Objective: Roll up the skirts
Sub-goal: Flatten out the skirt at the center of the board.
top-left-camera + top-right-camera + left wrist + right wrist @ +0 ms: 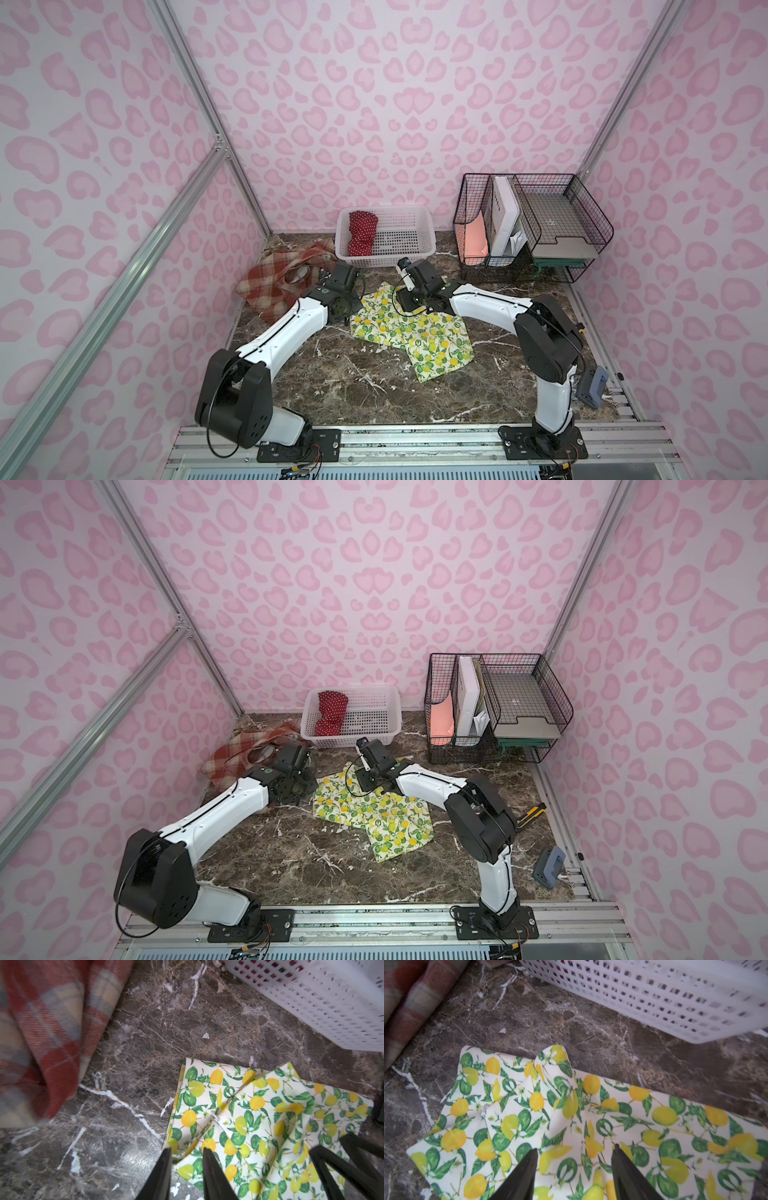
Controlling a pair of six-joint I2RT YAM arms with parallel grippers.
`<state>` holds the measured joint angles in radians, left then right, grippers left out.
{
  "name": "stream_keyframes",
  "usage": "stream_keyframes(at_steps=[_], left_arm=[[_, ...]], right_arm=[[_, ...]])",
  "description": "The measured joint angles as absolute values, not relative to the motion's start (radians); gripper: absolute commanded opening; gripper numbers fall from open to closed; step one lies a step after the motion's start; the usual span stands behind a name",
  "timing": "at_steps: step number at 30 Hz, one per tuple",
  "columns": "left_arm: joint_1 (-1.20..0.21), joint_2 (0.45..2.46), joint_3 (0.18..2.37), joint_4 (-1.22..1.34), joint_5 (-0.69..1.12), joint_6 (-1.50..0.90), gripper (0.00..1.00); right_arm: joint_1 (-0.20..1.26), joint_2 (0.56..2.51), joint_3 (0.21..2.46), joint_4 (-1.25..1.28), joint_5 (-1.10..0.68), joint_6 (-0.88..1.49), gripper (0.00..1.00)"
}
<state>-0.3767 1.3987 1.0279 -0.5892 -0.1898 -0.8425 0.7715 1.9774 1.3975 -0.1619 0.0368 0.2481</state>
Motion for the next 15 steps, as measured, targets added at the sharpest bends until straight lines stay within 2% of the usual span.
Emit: stream_keyframes(at_steps=[3, 5, 9, 11, 15], left_arm=[[-0.370, 1.310, 1.013, -0.627, -0.205, -0.833, 0.32], [-0.365, 1.262, 1.002, -0.646, -0.213, -0.827, 0.32], [-0.357, 1.223, 0.992, -0.675, -0.225, -0.813, 0.32], [-0.355, 1.218, 0.990, -0.678, -0.227, -0.812, 0.32], [-0.355, 1.211, 0.982, -0.689, -0.228, -0.809, 0.32]], right_arm=[[0.777, 1.996, 1.423, -0.161, 0.006, 0.232, 0.60], [0.784, 2.012, 1.438, -0.161, -0.027, 0.230, 0.55], [0.789, 2.068, 1.486, -0.162, -0.060, 0.224, 0.35], [0.788, 2.089, 1.498, -0.169, -0.064, 0.223, 0.20], [0.784, 2.089, 1.495, -0.179, -0.065, 0.220, 0.05]])
